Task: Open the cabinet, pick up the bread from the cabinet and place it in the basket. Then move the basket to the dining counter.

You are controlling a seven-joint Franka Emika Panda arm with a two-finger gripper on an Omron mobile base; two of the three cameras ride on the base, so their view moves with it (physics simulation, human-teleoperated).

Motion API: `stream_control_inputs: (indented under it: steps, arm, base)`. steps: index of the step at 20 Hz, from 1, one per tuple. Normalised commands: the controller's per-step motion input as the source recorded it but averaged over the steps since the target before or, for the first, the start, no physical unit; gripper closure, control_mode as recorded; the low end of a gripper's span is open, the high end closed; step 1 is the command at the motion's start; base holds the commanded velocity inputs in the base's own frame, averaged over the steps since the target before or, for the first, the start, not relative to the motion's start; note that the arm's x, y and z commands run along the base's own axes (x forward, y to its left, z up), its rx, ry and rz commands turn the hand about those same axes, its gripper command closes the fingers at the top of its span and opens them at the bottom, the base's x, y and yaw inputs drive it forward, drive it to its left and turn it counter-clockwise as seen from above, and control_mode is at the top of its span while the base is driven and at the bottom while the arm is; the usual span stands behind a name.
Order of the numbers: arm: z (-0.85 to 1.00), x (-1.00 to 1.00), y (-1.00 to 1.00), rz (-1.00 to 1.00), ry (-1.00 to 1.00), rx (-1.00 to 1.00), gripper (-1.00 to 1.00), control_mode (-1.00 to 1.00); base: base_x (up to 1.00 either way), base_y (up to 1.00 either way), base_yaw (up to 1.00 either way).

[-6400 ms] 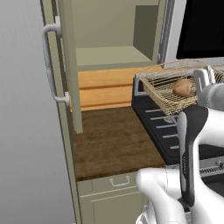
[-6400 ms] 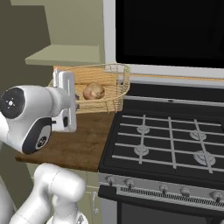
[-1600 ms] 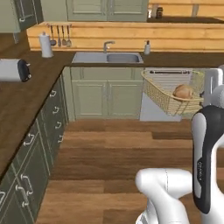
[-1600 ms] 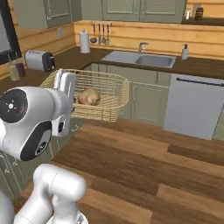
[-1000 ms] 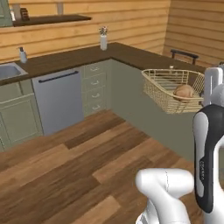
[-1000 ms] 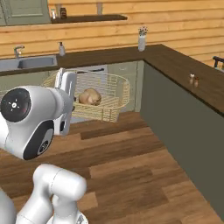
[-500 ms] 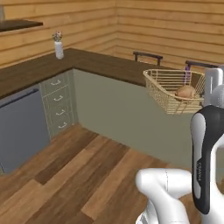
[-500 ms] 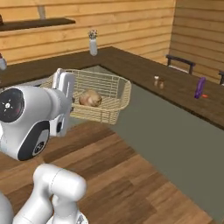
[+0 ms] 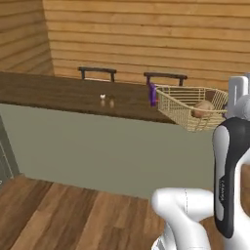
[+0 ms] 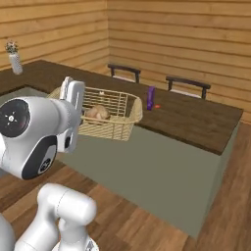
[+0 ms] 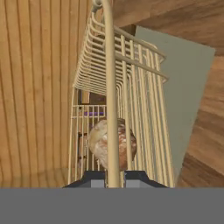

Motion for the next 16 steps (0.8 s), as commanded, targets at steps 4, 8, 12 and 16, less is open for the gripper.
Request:
stream_control_inputs:
  steps: [4,8,12,16]
  arm:
    - [0.0,0.0,0.0,0.0,0.0,0.0,1.0,1.0]
    - [0.0,0.0,0.0,0.0,0.0,0.0,1.0,1.0]
    - [0.0,0.0,0.0,0.0,0.0,0.0,1.0,1.0]
    - [0.0,0.0,0.0,0.0,0.0,0.0,1.0,1.0]
  base:
    - [0.74,-0.04,-0.51]
    - [0.61,0.15,-0.46]
    - [0.51,0.25,-0.25]
    - [0.82,0.17,-0.1]
